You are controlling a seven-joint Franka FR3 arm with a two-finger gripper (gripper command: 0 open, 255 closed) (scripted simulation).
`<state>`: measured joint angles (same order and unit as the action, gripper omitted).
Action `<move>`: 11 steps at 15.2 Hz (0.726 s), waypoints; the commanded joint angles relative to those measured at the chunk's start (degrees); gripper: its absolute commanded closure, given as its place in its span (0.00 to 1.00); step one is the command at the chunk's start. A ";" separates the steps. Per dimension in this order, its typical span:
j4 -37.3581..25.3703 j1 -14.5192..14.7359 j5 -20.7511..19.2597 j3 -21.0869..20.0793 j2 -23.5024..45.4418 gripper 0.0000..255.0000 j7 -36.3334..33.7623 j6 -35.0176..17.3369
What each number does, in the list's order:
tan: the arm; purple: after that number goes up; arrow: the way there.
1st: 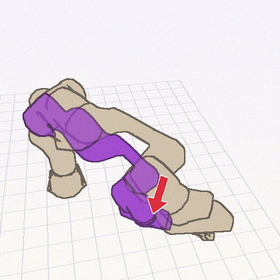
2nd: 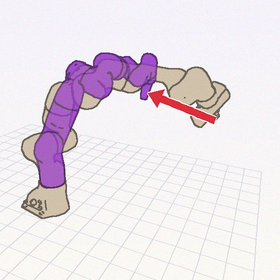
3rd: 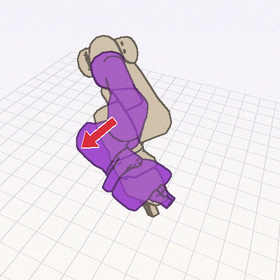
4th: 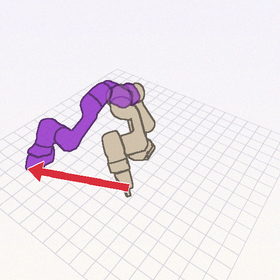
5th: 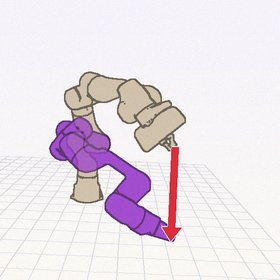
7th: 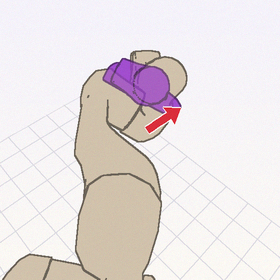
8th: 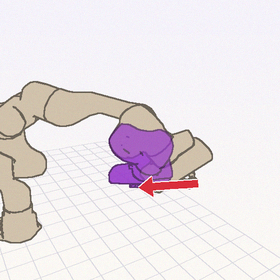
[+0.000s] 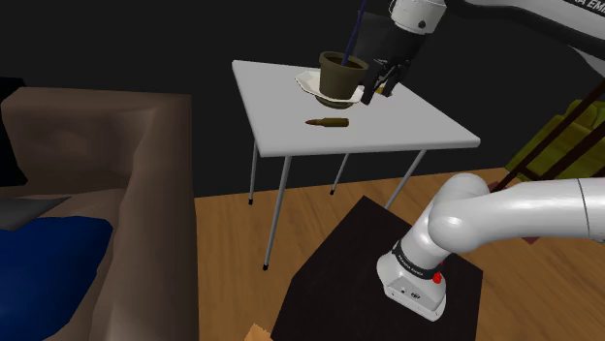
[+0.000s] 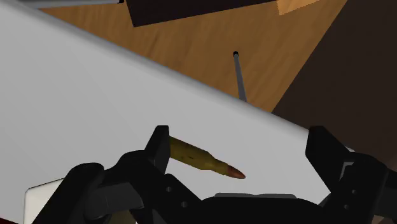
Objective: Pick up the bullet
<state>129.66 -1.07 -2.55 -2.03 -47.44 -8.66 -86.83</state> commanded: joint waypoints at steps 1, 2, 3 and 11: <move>0.00 0.00 0.00 0.00 0.00 0.00 0.00 0.00; 0.58 0.99 -0.93 1.70 0.96 0.00 4.21 -1.31; 1.02 2.06 -1.86 3.42 2.07 0.00 8.35 -2.61; 0.15 10.52 -6.72 15.71 15.01 0.00 40.97 -12.74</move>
<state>130.31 8.31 -8.89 12.26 -34.43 27.64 -98.30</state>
